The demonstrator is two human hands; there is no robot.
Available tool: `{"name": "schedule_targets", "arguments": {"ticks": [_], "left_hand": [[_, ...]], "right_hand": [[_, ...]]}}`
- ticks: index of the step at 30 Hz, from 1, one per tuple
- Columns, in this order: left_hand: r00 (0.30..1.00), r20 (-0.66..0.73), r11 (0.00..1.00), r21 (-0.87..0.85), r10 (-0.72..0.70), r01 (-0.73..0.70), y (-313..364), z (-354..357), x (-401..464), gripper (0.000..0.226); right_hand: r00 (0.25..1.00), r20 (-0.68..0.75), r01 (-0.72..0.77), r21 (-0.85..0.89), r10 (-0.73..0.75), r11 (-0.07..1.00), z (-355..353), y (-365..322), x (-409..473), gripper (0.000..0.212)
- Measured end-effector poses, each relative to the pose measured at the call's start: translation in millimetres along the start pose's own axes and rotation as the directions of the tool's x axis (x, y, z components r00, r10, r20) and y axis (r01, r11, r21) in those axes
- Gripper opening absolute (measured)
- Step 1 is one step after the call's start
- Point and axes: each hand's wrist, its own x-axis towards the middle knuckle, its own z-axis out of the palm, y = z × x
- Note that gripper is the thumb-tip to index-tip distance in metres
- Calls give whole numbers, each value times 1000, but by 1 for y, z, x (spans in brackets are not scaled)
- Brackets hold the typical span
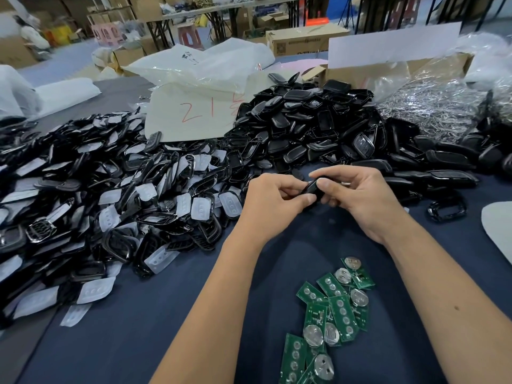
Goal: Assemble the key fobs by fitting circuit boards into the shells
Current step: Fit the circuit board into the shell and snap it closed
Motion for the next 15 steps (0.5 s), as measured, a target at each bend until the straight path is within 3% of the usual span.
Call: {"name": "schedule_targets", "arguments": {"ticks": [6, 9, 15], "left_hand": [[999, 46, 999, -47, 8, -6, 2, -5, 0, 37], [998, 66, 999, -47, 9, -6, -1, -7, 0, 23], [1000, 19, 1000, -1, 0, 0, -3, -6, 3, 20]], "right_hand": [[999, 9, 33, -6, -33, 999, -1, 1, -1, 18], [999, 27, 37, 8, -37, 999, -1, 1, -2, 13], [997, 62, 47, 28, -49, 999, -4, 3, -3, 16]]}}
